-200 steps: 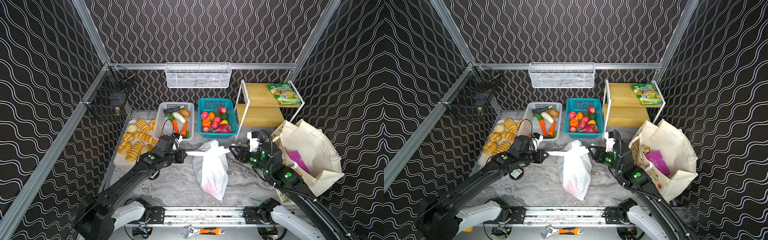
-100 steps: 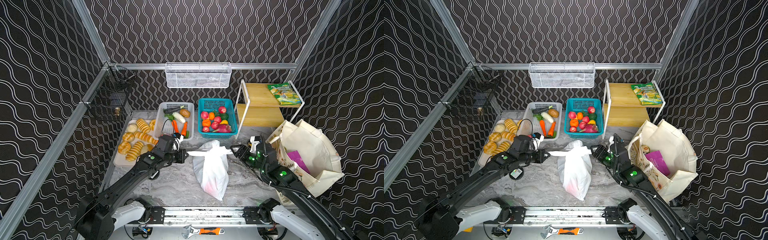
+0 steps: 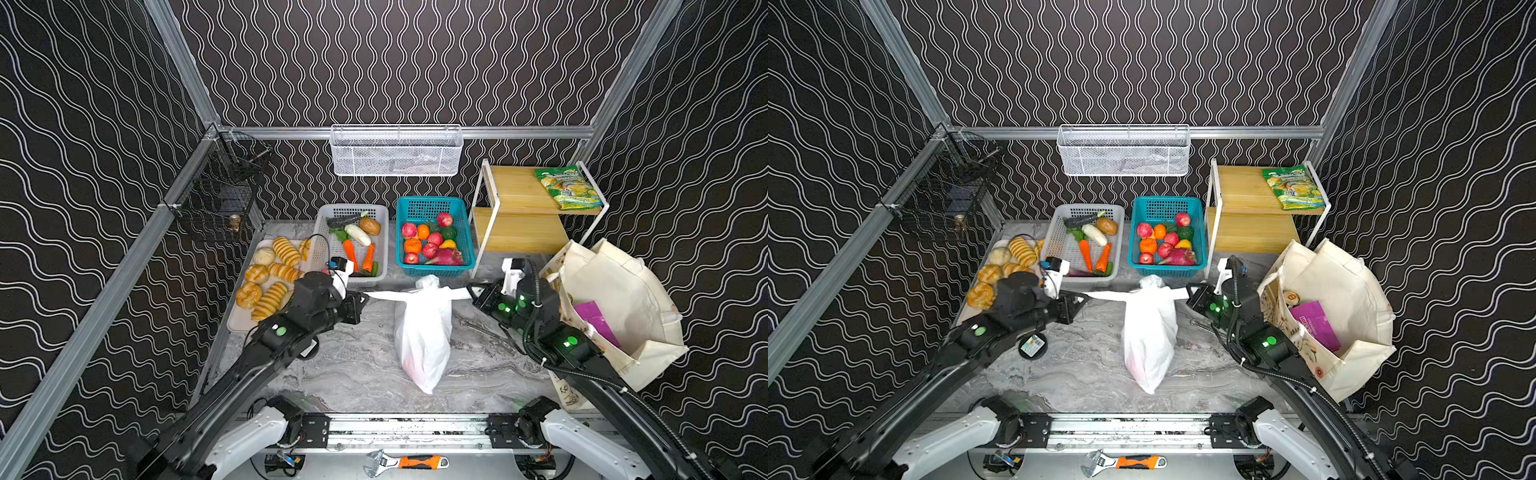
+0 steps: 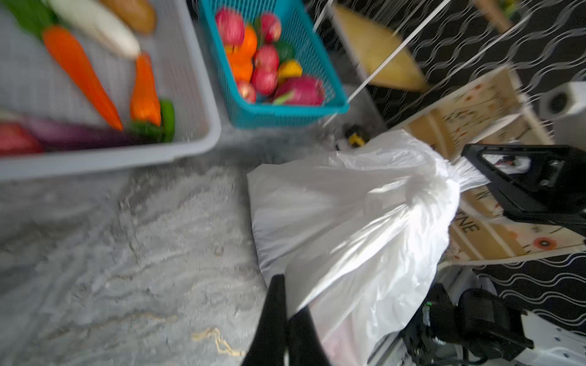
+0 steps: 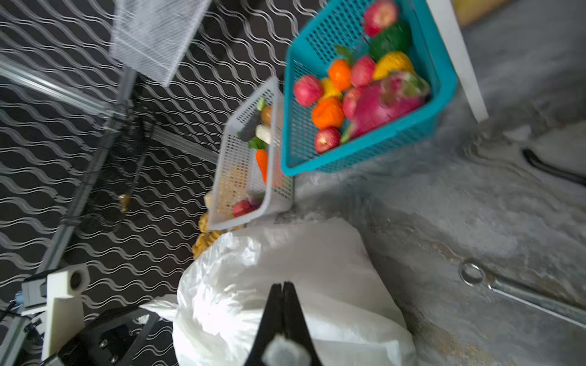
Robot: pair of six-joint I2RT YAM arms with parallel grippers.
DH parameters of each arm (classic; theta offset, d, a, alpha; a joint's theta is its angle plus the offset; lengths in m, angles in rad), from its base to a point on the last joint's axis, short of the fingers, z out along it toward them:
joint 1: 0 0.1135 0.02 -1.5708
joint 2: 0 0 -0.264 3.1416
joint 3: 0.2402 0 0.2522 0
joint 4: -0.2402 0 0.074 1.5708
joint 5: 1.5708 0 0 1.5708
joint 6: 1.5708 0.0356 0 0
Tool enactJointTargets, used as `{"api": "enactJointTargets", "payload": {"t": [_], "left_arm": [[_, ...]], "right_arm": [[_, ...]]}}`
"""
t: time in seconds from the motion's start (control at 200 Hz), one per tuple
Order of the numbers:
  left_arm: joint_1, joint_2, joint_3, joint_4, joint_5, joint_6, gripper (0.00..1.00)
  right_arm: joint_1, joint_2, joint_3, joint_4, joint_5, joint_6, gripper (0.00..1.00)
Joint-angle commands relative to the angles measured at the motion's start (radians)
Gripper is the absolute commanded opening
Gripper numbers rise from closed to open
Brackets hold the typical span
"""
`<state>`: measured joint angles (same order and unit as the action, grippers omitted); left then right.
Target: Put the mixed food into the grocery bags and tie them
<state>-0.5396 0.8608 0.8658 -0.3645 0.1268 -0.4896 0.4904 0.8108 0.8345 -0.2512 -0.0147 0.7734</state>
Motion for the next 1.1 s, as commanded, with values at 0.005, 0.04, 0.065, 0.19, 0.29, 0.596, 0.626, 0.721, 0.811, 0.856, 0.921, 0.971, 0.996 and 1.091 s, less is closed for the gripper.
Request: {"api": "enactJointTargets", "payload": {"t": [0.005, 0.04, 0.065, 0.19, 0.29, 0.596, 0.626, 0.721, 0.811, 0.856, 0.921, 0.971, 0.996, 1.091], "left_arm": [[0.010, -0.009, 0.058, -0.108, -0.322, 0.065, 0.00], [0.010, 0.020, 0.091, -0.165, -0.330, 0.072, 0.00], [0.011, 0.046, 0.111, -0.207, -0.329, 0.073, 0.00], [0.013, 0.094, 0.074, -0.277, -0.320, -0.002, 0.00], [0.022, 0.077, -0.025, -0.277, -0.287, -0.102, 0.00], [0.105, 0.080, -0.084, -0.339, -0.293, -0.193, 0.00], [0.105, 0.077, -0.070, -0.346, -0.315, -0.181, 0.00], [0.115, 0.084, -0.049, -0.373, -0.367, -0.162, 0.00], [0.133, 0.106, -0.073, -0.371, -0.339, -0.176, 0.00], [0.140, 0.119, -0.102, -0.361, -0.308, -0.196, 0.00], [0.145, 0.136, -0.146, -0.337, -0.269, -0.223, 0.00], [0.149, 0.146, -0.173, -0.320, -0.251, -0.243, 0.00], [0.151, 0.148, -0.183, -0.313, -0.245, -0.248, 0.00], [0.155, 0.145, -0.180, -0.305, -0.244, -0.244, 0.00]], "right_arm": [[-0.006, -0.006, 0.052, 0.002, 0.174, -0.141, 0.00], [-0.006, 0.002, 0.058, -0.026, 0.202, -0.150, 0.00], [-0.006, 0.011, 0.055, -0.046, 0.224, -0.150, 0.00], [-0.008, 0.045, -0.037, -0.090, 0.315, -0.104, 0.00], [-0.026, 0.051, -0.146, -0.065, 0.329, -0.050, 0.00], [-0.123, 0.070, -0.096, -0.080, 0.282, -0.116, 0.00], [-0.124, 0.067, -0.078, -0.084, 0.289, -0.123, 0.00], [-0.125, 0.057, -0.077, -0.084, 0.333, -0.134, 0.00], [-0.138, 0.071, -0.141, -0.084, 0.336, -0.096, 0.00], [-0.145, 0.087, -0.180, -0.077, 0.305, -0.068, 0.00], [-0.147, 0.107, -0.224, -0.059, 0.251, -0.031, 0.00], [-0.147, 0.120, -0.242, -0.057, 0.228, -0.014, 0.00], [-0.148, 0.123, -0.241, -0.063, 0.228, -0.009, 0.00], [-0.147, 0.115, -0.200, -0.108, 0.273, -0.011, 0.00]]}}
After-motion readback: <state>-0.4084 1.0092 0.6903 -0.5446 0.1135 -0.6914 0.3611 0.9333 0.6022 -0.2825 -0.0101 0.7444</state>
